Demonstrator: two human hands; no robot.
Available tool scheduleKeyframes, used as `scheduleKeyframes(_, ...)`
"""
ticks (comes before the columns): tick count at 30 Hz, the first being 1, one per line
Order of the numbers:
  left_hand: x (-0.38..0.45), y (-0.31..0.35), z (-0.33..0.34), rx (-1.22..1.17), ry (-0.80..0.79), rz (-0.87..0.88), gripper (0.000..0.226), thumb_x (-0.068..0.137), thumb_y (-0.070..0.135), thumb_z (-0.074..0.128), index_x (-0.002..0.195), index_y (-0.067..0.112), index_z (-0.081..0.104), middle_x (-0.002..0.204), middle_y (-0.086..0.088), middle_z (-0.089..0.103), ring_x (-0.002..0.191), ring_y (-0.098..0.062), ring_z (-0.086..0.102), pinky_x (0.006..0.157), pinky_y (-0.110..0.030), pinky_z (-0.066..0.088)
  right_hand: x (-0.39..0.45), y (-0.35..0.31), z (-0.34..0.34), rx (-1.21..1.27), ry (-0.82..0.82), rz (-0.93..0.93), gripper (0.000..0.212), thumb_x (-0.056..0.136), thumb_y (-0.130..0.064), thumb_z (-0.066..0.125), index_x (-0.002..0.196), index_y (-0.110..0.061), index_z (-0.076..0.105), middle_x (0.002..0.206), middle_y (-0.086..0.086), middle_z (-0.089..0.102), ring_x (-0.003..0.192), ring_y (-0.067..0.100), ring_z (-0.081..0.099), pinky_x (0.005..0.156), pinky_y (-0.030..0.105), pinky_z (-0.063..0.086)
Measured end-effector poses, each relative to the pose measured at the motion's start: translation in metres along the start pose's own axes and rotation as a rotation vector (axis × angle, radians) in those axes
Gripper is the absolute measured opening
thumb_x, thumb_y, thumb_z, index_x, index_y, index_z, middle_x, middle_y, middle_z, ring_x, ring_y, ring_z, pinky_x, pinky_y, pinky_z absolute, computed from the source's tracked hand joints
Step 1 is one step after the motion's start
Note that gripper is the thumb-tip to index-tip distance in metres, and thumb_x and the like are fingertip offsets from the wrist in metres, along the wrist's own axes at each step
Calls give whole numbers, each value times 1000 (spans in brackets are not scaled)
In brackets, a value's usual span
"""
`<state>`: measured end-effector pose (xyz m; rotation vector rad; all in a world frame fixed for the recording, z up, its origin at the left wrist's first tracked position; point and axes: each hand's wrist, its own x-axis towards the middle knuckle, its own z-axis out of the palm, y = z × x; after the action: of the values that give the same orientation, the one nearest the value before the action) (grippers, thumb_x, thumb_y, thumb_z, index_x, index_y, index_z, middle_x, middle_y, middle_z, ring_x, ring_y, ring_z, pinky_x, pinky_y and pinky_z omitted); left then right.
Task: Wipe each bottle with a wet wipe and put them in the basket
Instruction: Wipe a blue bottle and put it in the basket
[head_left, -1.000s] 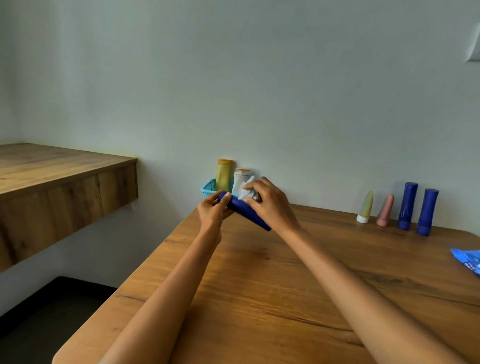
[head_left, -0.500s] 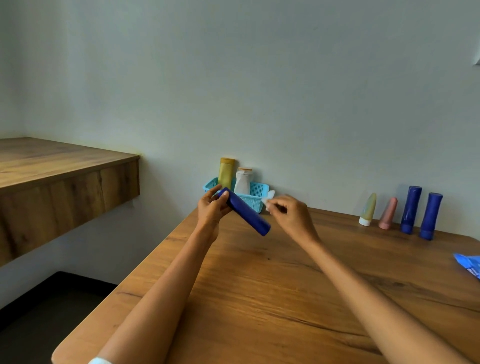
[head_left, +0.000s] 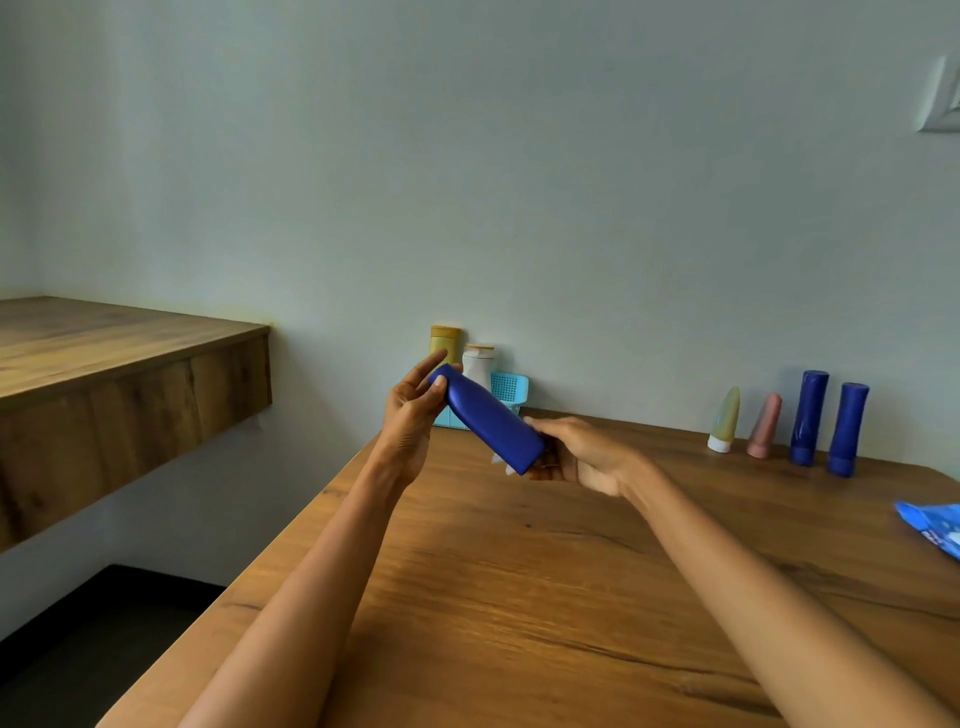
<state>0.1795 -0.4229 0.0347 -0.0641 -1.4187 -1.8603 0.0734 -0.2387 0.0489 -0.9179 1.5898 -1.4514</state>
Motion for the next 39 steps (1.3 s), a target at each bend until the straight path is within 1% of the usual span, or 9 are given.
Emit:
scheduleKeyframes(10,-2,-8,4,114,19,54,33,89,9,57,122,15,57,105,2,69,104,-15,62,88,-30,52,-19,23,-22,284,212,31,18,86,-12,63,100,-1,63,93,17,69,71,19,68,61,26,58)
scheduleKeyframes(13,-2,-11,8,177,35,88,34,89,7,59,122,14,58,105,7,69,100,-10,64,75,-19,54,-23,26,-22,250,283,53,20,85,-10,64,101,2,61,91,18,67,72,20,66,58,25,57)
scheduleKeyframes(16,-1,-13,7,183,89,94,36,89,7,60,124,15,56,110,1,66,103,-14,62,72,-18,54,-26,30,-25,75,348,28,26,91,-18,58,109,0,59,96,15,67,80,19,66,65,25,57)
scheduleKeyframes(19,-1,-15,7,182,105,92,38,89,7,61,124,17,55,112,-1,64,103,-15,61,72,-17,54,-30,35,-29,-458,435,-32,26,96,-18,48,116,-10,62,106,7,66,87,16,64,75,27,54)
scheduleKeyframes(23,-2,-16,8,218,102,81,39,89,8,61,125,20,54,115,0,63,106,-15,59,70,-16,54,-32,44,-33,-1031,413,-139,26,95,-16,49,116,-18,64,120,-6,62,56,2,47,51,14,36)
scheduleKeyframes(26,-3,-16,8,223,100,76,40,89,9,62,127,18,53,116,-1,63,105,-14,60,69,-15,53,-35,50,-34,-1117,338,-188,25,89,-15,60,111,-23,66,118,-6,64,76,-6,52,61,8,37)
scheduleKeyframes(29,-4,-16,9,219,98,62,41,89,8,61,128,16,52,119,-4,62,108,-17,59,70,-18,55,-39,52,-35,-1162,309,-198,17,83,-19,68,96,-30,66,112,-8,63,94,2,55,72,13,41)
scheduleKeyframes(35,-7,-16,15,171,49,15,43,91,6,58,131,15,47,123,-7,61,115,-21,56,77,-24,56,-42,42,-35,-1095,390,-241,27,80,-46,65,100,-31,53,102,-17,44,87,2,50,67,19,42)
scheduleKeyframes(39,-2,-14,21,100,8,0,41,92,3,54,131,14,46,116,-4,64,114,-24,56,72,-22,56,-31,27,-35,-913,446,-327,24,91,-35,55,112,-23,61,109,-4,53,85,1,51,70,13,44)
